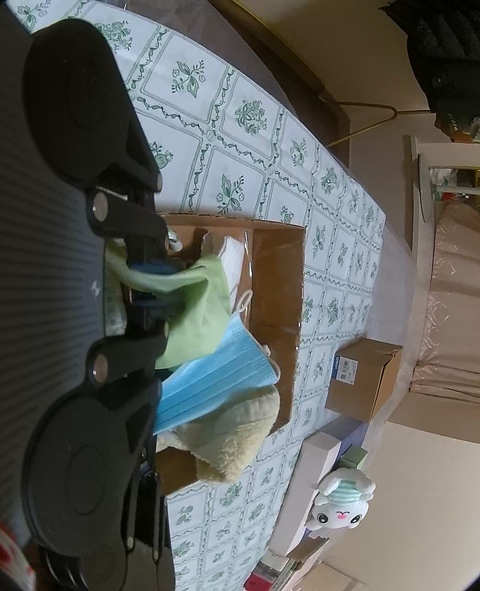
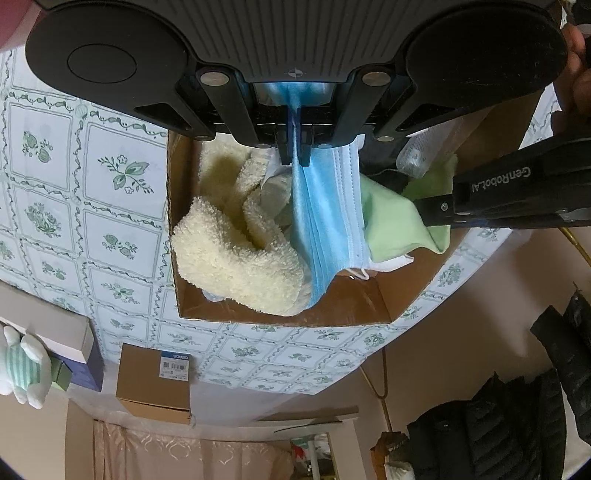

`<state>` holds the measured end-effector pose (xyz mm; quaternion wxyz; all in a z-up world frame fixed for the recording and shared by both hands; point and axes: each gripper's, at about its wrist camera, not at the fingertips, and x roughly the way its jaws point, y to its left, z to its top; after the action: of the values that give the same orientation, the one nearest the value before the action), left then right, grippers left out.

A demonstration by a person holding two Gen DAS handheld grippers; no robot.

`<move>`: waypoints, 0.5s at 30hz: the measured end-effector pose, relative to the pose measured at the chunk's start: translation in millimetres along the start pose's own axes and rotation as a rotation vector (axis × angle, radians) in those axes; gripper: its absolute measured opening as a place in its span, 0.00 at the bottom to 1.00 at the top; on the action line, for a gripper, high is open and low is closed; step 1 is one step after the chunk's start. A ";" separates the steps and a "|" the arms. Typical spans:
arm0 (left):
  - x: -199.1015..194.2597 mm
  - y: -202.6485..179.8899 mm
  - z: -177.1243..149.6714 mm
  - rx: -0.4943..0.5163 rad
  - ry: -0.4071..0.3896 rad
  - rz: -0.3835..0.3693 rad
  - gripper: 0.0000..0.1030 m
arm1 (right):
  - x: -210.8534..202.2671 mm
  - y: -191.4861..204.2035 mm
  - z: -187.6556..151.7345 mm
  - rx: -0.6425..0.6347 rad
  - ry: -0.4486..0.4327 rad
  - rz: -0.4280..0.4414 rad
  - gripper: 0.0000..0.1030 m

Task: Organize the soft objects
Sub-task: 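Lower the cloth and mask into the tray and open both grippers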

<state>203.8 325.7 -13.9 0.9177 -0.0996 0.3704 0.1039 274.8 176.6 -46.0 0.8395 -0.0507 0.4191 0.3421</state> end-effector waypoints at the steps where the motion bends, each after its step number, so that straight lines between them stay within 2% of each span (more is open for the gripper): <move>1: -2.0 -0.5 -0.5 0.001 -0.001 0.001 0.23 | -0.7 0.6 -0.1 -0.003 0.004 0.001 0.01; 8: -18.7 -6.1 -5.8 0.021 -0.001 0.007 0.42 | -10.1 0.9 -3.9 0.000 0.016 0.004 0.03; 10: -23.9 -7.8 -7.0 0.027 -0.003 0.008 0.54 | -15.5 1.1 -5.8 -0.007 0.008 0.007 0.08; 13: -32.9 -10.0 -6.4 0.050 -0.015 0.009 0.62 | -25.3 1.6 -8.3 -0.017 -0.004 0.007 0.27; 15: -40.8 -10.5 -4.8 0.064 -0.026 0.011 0.65 | -32.7 2.0 -10.7 -0.020 -0.014 0.016 0.43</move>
<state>174.8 309.6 12.4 0.9245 -0.0670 0.3622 0.0986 252.8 156.8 -28.3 0.8393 -0.0531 0.4101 0.3531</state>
